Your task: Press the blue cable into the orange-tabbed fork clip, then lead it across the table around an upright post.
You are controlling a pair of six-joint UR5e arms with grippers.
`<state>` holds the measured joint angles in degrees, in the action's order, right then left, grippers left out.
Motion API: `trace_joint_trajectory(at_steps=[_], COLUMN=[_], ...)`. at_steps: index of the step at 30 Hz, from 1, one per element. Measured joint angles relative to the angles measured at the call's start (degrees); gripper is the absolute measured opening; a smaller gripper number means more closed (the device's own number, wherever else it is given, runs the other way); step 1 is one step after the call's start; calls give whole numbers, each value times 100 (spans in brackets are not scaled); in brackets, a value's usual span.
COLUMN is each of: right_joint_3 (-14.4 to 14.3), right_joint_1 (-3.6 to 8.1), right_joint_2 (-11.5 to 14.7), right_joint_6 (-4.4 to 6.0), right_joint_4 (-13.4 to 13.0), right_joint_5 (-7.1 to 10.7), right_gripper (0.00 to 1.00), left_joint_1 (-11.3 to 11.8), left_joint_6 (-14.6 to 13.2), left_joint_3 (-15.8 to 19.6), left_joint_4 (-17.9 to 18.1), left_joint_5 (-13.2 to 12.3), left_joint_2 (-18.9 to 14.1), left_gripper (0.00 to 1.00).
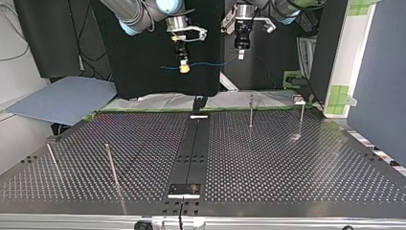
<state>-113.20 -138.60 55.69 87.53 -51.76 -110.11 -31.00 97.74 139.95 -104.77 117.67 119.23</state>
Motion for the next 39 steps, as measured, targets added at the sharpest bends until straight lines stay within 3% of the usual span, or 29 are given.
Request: trace_joint_trajectory(at_steps=[4, 9, 14, 21, 28, 33, 39], right_joint_3=[9, 72, 281, 528, 558, 560, 584], right_joint_1=[24, 55, 42, -20, -29, -24, -4], right_joint_2=[203, 335, 171, -156, -514, -729, -869], right_joint_6=[96, 163, 233, 284, 450, 514, 630], right_joint_4=[52, -2, -205, -381, -635, -657, -576], right_joint_5=[-103, -69, -8, 112, 284, 296, 319], right_gripper=[0, 0, 0, 0, 0, 0, 0], left_joint_1=[73, 192, 338, 680, 1020, 1297, 1596], left_joint_6=[157, 173, 134, 119, 98, 61, -115], left_joint_3=[10, 13, 14, 20, 60, 80, 82], left_joint_4=[192, 386, 583, 805, 823, 828, 868], left_joint_5=[68, 185, 161, -148, -487, -704, -657], left_joint_2=[-186, -171, 22, 376, 689, 747, 752], left_gripper=[0, 0, 0, 0, 0, 0, 0])
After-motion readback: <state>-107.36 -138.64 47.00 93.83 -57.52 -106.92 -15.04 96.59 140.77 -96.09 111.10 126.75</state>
